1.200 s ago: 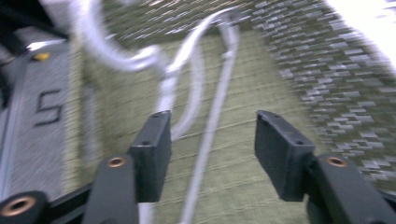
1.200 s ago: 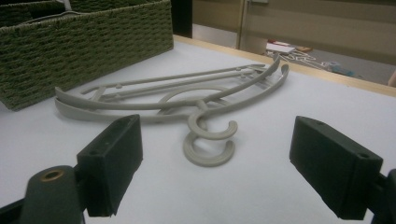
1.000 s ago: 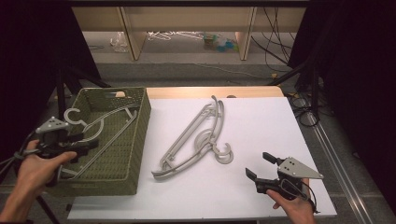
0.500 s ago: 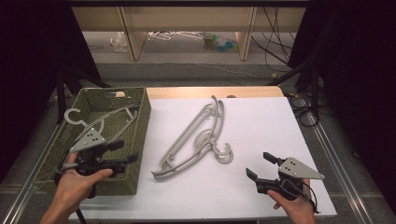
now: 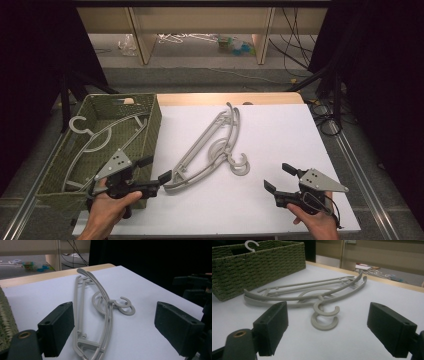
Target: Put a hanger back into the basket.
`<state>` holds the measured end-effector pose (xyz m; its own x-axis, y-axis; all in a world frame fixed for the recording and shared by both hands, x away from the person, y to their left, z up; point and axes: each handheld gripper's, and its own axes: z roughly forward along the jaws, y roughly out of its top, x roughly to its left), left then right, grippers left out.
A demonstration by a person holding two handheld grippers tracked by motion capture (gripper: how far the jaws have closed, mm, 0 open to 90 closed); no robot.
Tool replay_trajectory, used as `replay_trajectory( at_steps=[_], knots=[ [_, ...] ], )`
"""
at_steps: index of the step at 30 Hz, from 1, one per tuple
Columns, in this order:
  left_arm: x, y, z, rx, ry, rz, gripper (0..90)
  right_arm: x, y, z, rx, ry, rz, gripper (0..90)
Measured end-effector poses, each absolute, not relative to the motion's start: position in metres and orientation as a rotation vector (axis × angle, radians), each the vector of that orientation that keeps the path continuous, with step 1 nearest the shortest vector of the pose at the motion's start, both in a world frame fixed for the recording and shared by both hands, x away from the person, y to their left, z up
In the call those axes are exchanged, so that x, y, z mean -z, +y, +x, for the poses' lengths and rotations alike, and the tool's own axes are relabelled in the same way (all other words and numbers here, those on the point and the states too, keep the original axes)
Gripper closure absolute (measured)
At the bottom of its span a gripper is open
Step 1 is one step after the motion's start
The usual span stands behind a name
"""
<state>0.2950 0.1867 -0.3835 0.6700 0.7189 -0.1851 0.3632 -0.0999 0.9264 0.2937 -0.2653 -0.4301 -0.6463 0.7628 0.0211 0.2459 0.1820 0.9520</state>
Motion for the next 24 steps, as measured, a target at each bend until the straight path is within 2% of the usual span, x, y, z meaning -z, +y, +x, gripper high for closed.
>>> replay_trajectory(
  at_steps=[11, 24],
  knots=[
    [0.404, 0.151, 0.298, -0.36, 0.863, 1.836, 16.4, 0.429, -0.262, 0.292, -1.469, 2.026, 0.957, 17.8],
    [0.417, 0.107, 0.328, -0.39, 0.763, 1.989, 18.9, 0.429, -0.261, 0.291, -1.461, 2.023, 0.942, 17.9]
  ],
)
